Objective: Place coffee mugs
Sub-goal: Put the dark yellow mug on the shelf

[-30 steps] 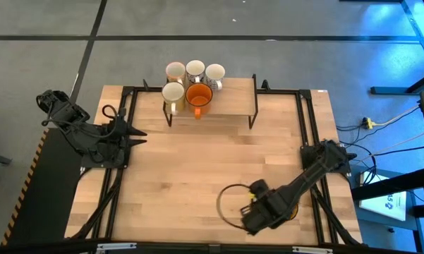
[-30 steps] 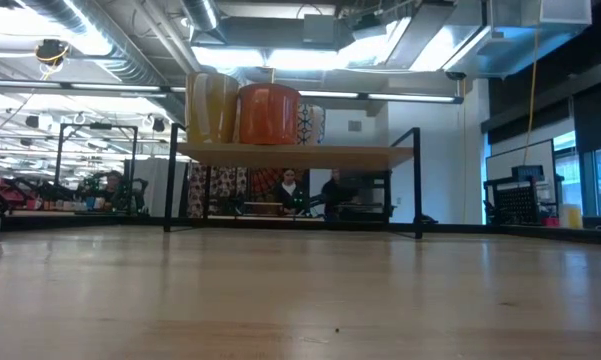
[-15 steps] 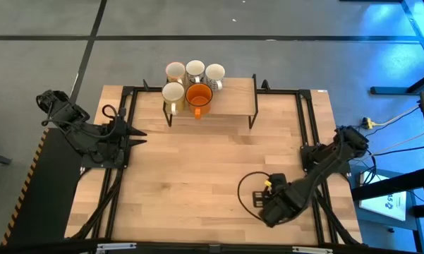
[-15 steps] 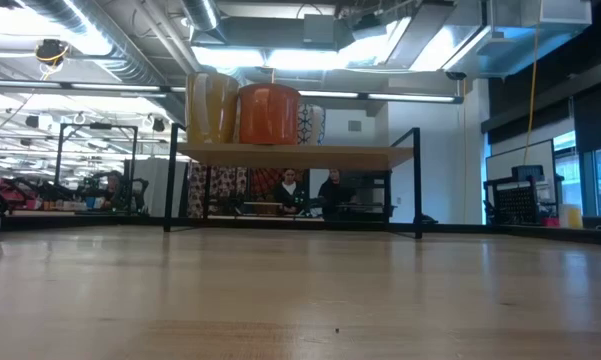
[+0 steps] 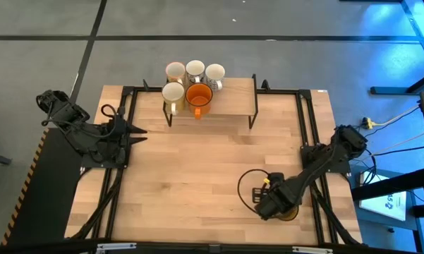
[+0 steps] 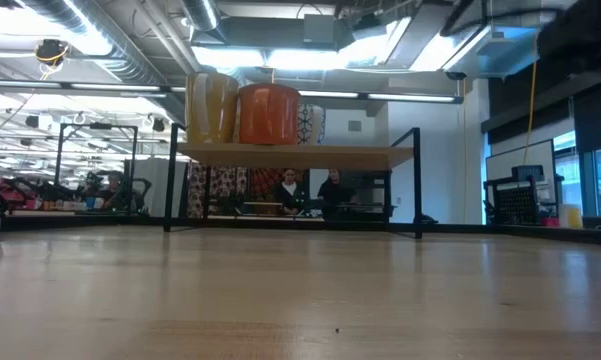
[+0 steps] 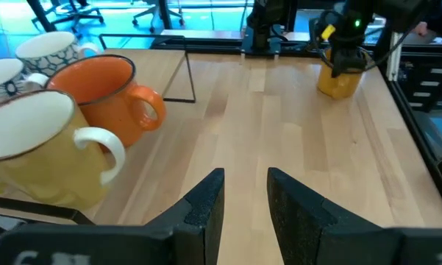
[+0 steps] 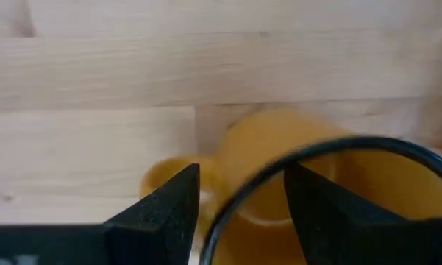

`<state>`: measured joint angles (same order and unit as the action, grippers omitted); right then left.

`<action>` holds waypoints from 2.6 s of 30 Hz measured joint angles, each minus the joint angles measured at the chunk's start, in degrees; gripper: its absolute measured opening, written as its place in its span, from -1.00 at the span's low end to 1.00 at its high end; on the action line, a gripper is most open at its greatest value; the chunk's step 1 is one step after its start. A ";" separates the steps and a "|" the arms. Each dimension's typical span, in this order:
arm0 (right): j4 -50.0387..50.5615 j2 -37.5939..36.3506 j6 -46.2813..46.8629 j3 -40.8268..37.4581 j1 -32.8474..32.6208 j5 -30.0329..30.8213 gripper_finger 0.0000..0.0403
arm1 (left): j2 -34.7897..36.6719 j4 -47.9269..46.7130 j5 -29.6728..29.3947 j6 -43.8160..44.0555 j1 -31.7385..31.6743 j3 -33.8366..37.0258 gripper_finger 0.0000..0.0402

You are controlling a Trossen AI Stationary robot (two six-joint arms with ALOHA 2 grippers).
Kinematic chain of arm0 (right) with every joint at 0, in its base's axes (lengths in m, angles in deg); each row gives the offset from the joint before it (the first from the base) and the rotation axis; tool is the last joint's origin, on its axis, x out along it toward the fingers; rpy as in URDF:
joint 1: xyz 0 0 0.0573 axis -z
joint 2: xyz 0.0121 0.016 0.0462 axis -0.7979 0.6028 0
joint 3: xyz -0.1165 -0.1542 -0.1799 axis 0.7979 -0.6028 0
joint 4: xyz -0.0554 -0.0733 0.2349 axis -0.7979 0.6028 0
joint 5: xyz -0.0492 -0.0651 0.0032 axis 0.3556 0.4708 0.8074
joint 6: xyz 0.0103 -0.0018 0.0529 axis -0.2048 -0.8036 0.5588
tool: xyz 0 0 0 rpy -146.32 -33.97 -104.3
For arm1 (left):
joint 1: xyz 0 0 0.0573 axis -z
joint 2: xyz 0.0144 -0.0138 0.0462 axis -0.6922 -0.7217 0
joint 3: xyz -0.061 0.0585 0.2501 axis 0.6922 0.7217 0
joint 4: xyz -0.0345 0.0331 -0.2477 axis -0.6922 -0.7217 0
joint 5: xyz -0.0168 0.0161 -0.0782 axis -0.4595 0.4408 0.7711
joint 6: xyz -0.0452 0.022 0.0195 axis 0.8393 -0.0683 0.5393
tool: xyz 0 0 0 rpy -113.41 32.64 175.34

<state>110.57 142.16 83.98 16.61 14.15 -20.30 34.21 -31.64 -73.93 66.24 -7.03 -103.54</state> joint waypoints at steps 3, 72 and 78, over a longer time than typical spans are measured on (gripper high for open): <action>-3.21 0.37 0.05 -2.03 0.40 -0.59 -0.13 | -0.01 0.00 -0.72 -0.01 0.00 0.00 -0.51; 12.56 14.02 -119.66 48.96 50.67 13.97 -0.98 | 0.01 0.02 -6.30 0.10 0.01 0.00 -0.51; 11.27 15.87 -121.74 49.06 53.39 11.89 -0.97 | -0.01 0.02 -7.75 0.04 0.01 0.00 -0.51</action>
<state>121.83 158.03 -37.76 65.67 67.53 -8.42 34.20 -31.62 -81.67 66.29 -7.02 -103.54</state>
